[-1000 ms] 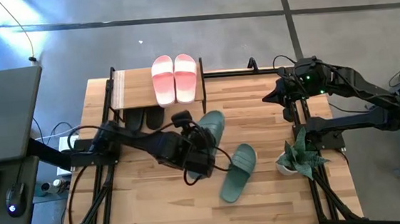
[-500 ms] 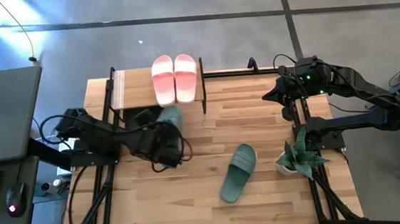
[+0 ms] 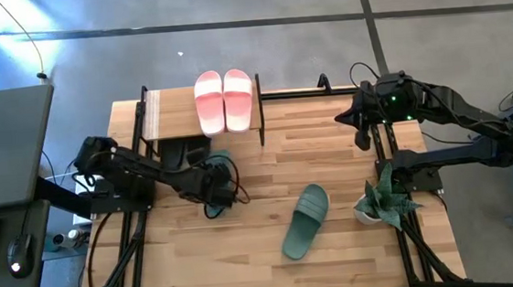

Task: Pick and place slides into the shelf
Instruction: Put the left green slide under the shelf

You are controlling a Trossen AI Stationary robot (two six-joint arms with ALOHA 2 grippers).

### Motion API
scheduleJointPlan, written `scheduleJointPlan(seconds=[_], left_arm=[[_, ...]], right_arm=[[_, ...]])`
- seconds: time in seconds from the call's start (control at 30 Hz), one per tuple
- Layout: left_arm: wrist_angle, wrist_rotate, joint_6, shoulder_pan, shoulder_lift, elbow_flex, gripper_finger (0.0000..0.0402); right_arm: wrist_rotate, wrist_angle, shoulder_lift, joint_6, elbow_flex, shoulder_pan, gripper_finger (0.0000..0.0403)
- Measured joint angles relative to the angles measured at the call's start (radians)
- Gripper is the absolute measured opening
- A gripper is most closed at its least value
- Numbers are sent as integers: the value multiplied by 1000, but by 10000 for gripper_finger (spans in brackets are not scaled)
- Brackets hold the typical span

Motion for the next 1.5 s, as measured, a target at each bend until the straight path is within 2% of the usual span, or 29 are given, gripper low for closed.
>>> scheduleJointPlan(seconds=[0.13, 0.3, 0.53, 0.8, 1.17, 1.5], left_arm=[[107, -40, 136, 53, 0, -38, 0], [253, 5, 318, 165, 0, -65, 0], [345, 12, 486, 314, 0, -65, 0], [408, 48, 637, 388, 0, -65, 0], [424, 79, 671, 417, 0, -65, 8], [425, 123, 667, 417, -1, -65, 78]], right_arm=[[0, 0, 0, 27, 0, 0, 0], [9, 0, 0, 28, 0, 0, 0], [24, 0, 0, 26, 0, 0, 0], [27, -8, 0, 24, 0, 0, 0], [34, -8, 0, 24, 0, 0, 0], [34, -8, 0, 16, 0, 0, 0]])
